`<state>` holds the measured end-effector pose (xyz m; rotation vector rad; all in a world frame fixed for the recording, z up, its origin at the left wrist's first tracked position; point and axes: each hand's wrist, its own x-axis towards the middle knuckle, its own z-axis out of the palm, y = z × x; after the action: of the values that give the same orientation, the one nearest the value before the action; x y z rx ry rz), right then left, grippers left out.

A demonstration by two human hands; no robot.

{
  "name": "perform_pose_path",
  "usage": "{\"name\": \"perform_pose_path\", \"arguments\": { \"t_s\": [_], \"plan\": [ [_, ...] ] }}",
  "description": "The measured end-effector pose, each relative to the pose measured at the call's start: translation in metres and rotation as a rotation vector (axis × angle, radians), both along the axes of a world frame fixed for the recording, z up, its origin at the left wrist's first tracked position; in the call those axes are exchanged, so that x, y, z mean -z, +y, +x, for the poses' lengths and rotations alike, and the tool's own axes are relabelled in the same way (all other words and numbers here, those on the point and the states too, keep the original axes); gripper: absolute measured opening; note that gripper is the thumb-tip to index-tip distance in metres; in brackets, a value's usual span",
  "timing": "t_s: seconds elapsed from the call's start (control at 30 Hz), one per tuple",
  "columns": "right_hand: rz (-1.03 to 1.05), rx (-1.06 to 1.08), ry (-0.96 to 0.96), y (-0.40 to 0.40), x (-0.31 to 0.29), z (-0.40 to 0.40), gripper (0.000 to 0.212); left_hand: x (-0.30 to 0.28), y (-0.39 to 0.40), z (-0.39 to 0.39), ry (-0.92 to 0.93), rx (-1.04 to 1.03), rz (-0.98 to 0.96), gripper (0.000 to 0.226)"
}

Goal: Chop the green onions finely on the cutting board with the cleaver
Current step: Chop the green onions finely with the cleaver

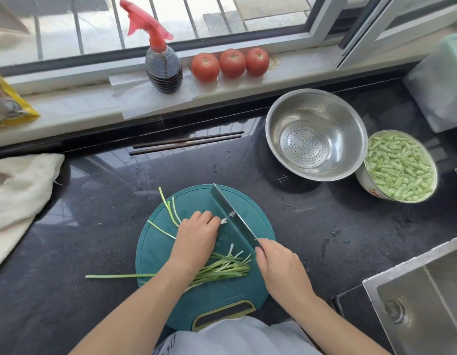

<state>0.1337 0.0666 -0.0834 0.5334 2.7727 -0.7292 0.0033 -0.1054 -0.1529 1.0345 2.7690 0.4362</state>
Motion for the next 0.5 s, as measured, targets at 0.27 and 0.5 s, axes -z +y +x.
{"name": "perform_pose_path", "arguments": {
  "t_s": [0.27, 0.5],
  "plan": [
    [0.064, 0.004, -0.026, -0.012, -0.015, 0.008, 0.02, 0.002, 0.019, 0.009, -0.133, -0.345, 0.097, 0.012],
    [0.179, -0.037, -0.039, -0.018, -0.013, 0.015, 0.016, 0.004, 0.023, 0.011, -0.182, -0.446, 0.137, 0.012]
  ]
}}
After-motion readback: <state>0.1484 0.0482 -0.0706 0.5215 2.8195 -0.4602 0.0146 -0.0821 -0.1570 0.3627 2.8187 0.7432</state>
